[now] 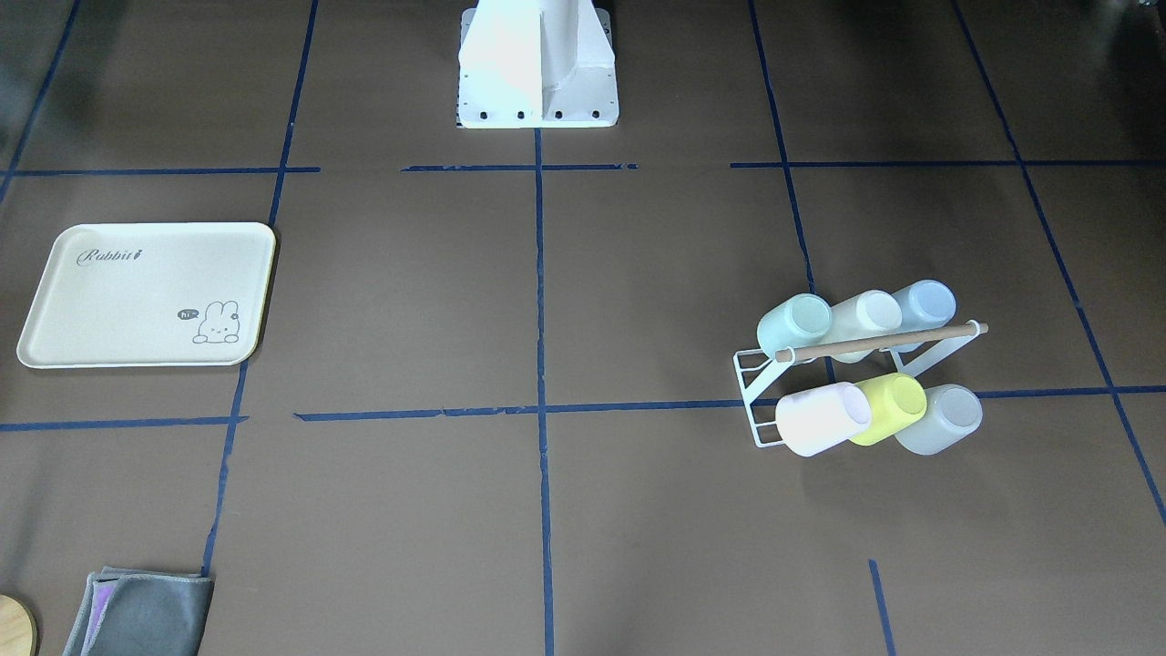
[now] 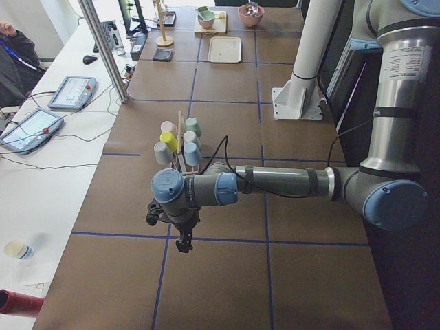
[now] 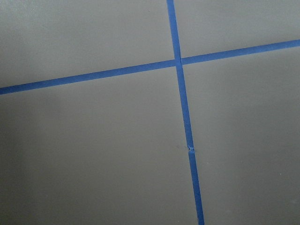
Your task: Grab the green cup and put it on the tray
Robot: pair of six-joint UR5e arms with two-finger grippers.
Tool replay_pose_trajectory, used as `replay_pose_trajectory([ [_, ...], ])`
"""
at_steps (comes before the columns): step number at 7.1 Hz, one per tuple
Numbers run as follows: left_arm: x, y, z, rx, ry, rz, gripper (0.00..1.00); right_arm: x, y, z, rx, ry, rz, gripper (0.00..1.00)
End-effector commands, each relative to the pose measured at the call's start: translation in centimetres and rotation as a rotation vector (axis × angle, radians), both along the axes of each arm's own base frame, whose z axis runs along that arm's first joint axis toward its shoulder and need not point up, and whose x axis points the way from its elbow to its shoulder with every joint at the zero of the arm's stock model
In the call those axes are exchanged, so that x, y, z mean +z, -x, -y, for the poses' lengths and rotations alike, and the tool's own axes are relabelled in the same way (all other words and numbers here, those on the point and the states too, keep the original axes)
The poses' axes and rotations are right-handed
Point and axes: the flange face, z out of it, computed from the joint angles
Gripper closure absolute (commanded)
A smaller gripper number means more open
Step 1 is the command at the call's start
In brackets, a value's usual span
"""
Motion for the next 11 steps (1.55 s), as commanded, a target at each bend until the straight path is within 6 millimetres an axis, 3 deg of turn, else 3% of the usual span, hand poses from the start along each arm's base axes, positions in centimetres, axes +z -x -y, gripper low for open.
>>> replay_pose_trajectory([
  [1,0.1,0.0,0.0,0.000,0.001,0.000,0.00,-0.1,0.0,0.0,0.001,-0.003,0.000,0.00],
  [5,0.0,0.0,0.0,0.000,0.000,0.000,0.00,-0.5,0.0,0.4,0.011,-0.002,0.003,0.00],
  [8,-0.8,0.0,0.2,-0.001,-0.016,0.000,0.00,-3.1,0.3,1.1,0.009,-0.047,-0.005,0.00],
  [9,-0.9,0.0,0.1,-0.001,-0.017,0.000,0.00,-4.7,0.9,3.0,-0.004,-0.079,-0.015,0.00],
  [10,-1.3,0.0,0.1,-0.001,-0.025,0.000,0.00,-4.7,1.4,2.8,-0.011,-0.084,-0.009,0.00],
  [11,-1.3,0.0,0.1,-0.001,-0.027,0.000,0.00,-4.6,3.1,2.9,-0.020,-0.055,-0.008,0.00],
])
